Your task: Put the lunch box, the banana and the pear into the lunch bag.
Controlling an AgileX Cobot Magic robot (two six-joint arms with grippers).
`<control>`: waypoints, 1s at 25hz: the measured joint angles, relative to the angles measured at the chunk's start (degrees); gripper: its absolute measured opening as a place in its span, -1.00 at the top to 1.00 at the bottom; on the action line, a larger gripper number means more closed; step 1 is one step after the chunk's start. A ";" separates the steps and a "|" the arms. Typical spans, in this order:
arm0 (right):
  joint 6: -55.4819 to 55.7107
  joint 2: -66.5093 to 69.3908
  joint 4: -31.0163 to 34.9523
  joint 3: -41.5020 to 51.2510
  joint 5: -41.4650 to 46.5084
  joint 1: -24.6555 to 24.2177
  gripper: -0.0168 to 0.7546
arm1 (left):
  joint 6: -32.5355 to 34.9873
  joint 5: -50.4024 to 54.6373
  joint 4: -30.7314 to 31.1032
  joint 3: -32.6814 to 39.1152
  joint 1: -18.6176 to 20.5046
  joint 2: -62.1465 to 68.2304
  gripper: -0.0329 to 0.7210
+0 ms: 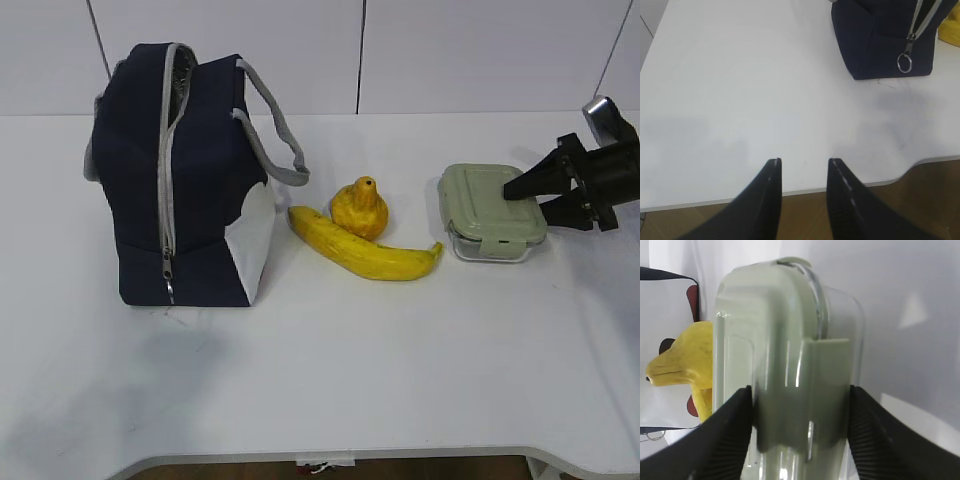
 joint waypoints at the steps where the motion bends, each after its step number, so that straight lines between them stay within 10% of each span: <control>1: 0.26 0.00 0.00 0.00 0.00 0.00 -0.25 | 0.00 0.00 0.00 0.00 0.00 0.00 0.28; 25: 3.52 0.00 -0.45 0.00 0.36 0.00 -0.06 | 0.00 0.00 0.00 0.00 0.00 0.00 0.28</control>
